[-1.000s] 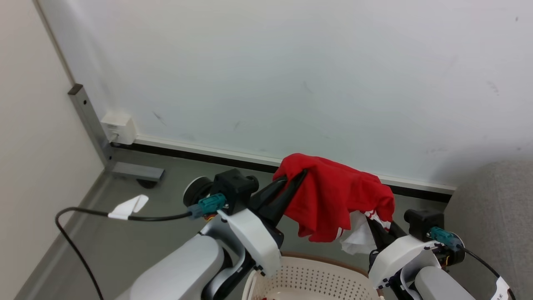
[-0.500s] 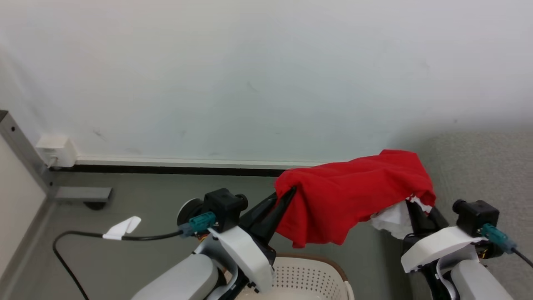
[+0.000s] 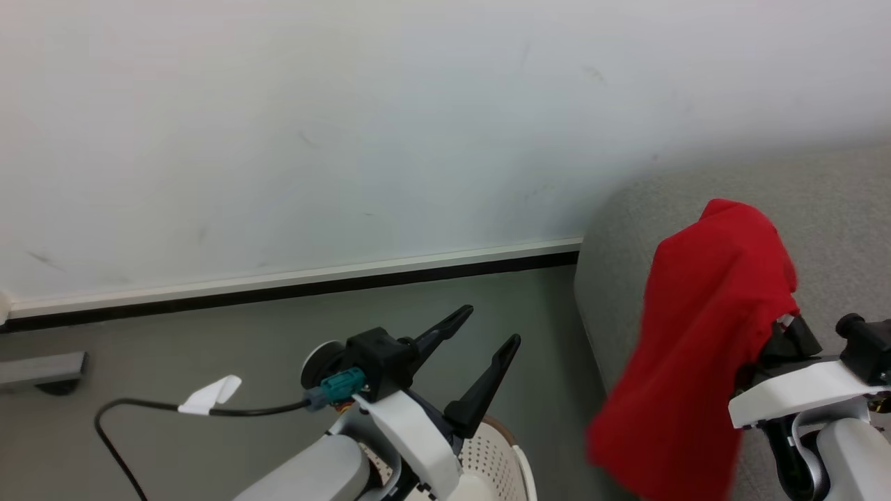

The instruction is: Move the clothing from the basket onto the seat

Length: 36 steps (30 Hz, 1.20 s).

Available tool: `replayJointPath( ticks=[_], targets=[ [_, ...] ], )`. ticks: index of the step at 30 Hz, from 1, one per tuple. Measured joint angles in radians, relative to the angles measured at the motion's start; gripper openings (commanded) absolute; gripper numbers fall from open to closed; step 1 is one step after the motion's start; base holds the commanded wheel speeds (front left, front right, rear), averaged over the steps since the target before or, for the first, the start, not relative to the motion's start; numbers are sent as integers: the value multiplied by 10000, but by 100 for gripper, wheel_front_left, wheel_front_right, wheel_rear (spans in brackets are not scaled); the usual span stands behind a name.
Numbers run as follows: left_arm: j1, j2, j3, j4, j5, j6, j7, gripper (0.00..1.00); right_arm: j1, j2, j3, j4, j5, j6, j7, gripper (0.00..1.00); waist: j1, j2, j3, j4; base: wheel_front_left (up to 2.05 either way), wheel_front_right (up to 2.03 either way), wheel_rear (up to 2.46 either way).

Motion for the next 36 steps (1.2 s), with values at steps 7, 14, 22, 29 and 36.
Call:
replayJointPath(
  ticks=[7,14,22,29,36],
  targets=[
    [6,8,-40,42,253,48,-165,100,315,-295,-692,-794,-209,0,-2,0,0,0,156,-836,0,0,0],
    [47,36,-169,59,623,88,-339,100,716,-307,-1193,-1425,-286,0,0,0,0,0,279,-1672,0,0,0],
    [101,-73,-67,86,976,-12,-447,100,1018,-127,-1496,-2343,-207,0,0,0,0,0,466,-2428,0,0,0],
    [112,-178,144,48,1208,-117,-499,100,1012,84,-1710,-2713,-65,0,0,0,0,0,612,-2576,0,0,0],
    [-24,-150,236,-38,1551,-334,-508,100,93,40,-1751,-2736,-96,0,-2,0,0,0,1298,-2301,0,0,0]
  ],
)
